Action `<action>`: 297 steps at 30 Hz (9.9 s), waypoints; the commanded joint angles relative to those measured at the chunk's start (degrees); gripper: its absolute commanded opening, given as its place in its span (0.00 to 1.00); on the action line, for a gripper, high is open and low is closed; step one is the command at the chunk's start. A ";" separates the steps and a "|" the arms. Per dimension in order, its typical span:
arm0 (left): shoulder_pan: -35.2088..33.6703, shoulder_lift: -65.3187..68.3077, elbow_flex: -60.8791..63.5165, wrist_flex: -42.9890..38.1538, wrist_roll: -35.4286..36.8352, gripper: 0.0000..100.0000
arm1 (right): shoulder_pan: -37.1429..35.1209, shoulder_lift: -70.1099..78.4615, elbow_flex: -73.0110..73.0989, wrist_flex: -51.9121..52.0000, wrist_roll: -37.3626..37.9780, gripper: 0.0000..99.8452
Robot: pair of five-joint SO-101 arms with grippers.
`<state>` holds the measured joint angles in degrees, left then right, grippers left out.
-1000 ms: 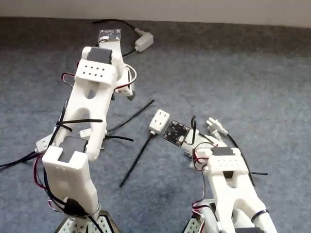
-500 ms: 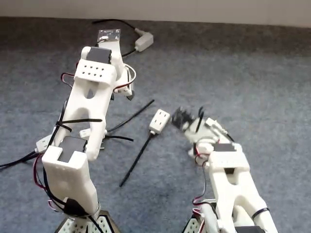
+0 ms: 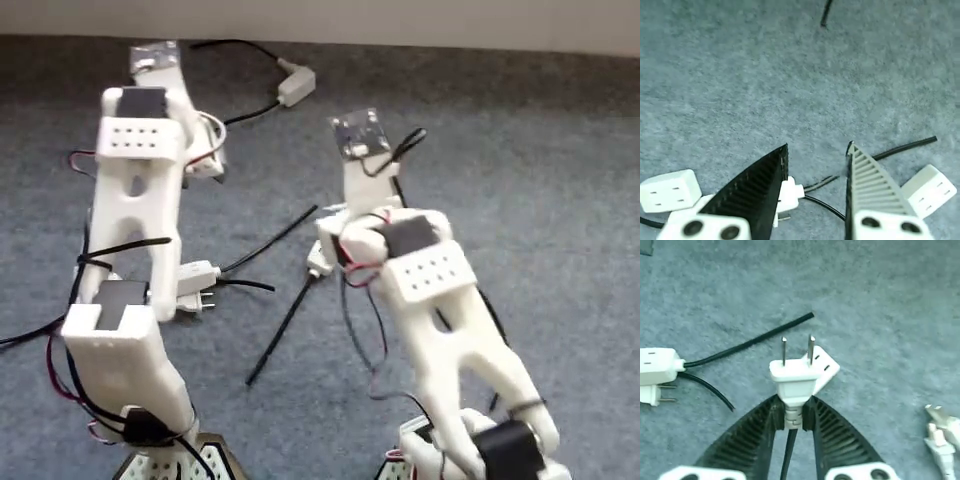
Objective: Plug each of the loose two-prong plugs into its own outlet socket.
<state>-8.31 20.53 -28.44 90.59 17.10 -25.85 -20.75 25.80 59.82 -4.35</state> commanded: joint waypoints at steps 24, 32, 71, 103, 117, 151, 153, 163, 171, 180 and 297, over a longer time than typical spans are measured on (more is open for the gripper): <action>-10.95 -3.03 -4.18 -0.70 -13.71 0.20 | -10.86 90.42 -127.78 28.53 -10.55 0.16; -10.07 -3.03 -5.05 -0.53 -13.71 0.24 | -10.68 77.58 -126.64 32.22 3.25 0.16; 9.71 36.70 -35.38 5.45 1.67 0.24 | 33.45 47.78 -95.08 41.36 17.32 0.16; 9.71 43.30 -40.48 4.31 1.85 0.17 | 37.14 47.78 -94.81 41.36 17.32 0.16; 9.89 43.30 -40.48 5.45 1.67 0.02 | 39.16 47.78 -94.81 41.36 17.32 0.16; 35.03 -12.18 -12.62 8.70 -14.59 0.01 | 39.43 51.30 -94.90 41.36 17.41 0.16; 35.38 -14.99 -9.80 8.62 -13.98 0.01 | 39.43 52.26 -94.99 41.36 17.32 0.16; 36.79 -35.03 18.77 -9.85 -8.09 0.01 | 39.34 49.89 -95.43 41.36 17.32 0.16; 36.97 -59.38 55.16 -40.00 -2.81 0.01 | 39.34 45.14 -95.43 41.36 17.32 0.16; 37.05 -75.91 80.75 -67.78 6.95 0.01 | 35.47 36.70 -94.81 41.36 17.32 0.07; 32.40 -37.41 43.21 -35.69 7.30 0.01 | 27.56 -18.51 -31.34 41.01 23.74 0.01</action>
<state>24.75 -23.43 23.52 51.74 24.04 0.26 -38.33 -5.49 96.31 19.21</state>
